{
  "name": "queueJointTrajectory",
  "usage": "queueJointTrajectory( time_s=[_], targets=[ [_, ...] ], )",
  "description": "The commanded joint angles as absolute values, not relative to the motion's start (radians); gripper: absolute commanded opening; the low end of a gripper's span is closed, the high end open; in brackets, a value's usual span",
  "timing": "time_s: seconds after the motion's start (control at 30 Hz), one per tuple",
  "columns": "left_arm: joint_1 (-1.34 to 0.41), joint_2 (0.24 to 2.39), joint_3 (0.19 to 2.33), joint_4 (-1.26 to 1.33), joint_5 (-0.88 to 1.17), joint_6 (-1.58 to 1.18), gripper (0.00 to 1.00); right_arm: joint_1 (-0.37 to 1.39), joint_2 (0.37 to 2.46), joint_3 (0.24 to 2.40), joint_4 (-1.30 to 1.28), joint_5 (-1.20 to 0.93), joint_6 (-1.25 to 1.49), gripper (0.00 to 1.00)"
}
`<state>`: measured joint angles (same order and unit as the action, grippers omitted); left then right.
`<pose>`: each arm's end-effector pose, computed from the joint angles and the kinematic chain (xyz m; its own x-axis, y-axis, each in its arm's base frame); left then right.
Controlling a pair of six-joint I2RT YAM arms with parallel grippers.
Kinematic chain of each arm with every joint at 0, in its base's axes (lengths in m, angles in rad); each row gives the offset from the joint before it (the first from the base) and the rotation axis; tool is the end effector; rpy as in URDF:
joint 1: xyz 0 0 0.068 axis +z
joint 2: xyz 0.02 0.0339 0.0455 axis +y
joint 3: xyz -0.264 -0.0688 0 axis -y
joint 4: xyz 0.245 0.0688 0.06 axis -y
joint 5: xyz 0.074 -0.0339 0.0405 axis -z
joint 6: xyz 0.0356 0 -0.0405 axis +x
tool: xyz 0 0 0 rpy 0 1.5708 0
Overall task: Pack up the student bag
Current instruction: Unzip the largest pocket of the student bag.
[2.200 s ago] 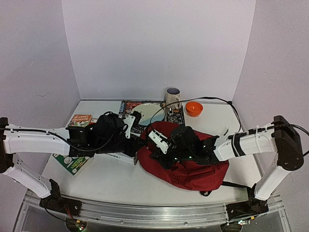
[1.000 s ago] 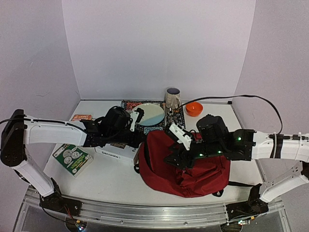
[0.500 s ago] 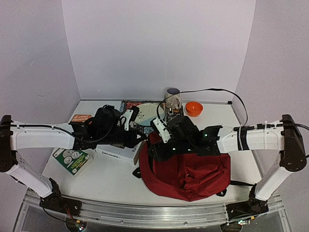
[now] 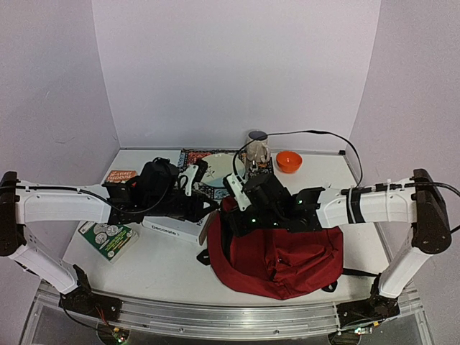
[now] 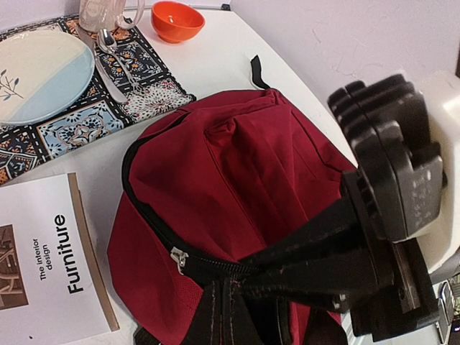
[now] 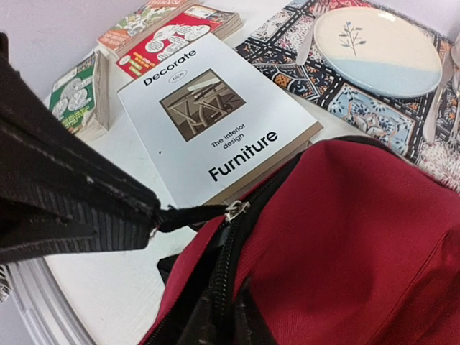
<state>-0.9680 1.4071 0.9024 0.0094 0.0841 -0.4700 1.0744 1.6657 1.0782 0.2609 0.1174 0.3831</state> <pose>0.1771 -0.2626 0.2560 -0.6310 0.1208 -0.7663 0.6472 0.6267 -0.4341 0.1874 0.3372 0.2554 -0.4484 -0.0484 -0.8925 -0.7038 0.6346 0.3192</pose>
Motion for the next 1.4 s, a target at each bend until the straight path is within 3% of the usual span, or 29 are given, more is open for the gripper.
queueJointTrajectory(
  time_s=[0.0, 0.83, 1.37],
  targets=[
    [-0.974, 1.375, 0.936, 0.069, 0.072, -0.443, 0.0, 1.084, 1.631, 1.087, 0.25, 0.108, 0.35, 0.0],
    [-0.803, 1.675, 1.171, 0.039, 0.06, -0.304, 0.0, 1.113, 1.362, 0.959, 0.182, -0.301, 0.089, 0.0],
    [-0.749, 2.008, 1.36, 0.04, 0.132, -0.286, 0.0, 1.113, 1.109, 0.932, 0.161, -0.216, 0.022, 0.0]
  ],
)
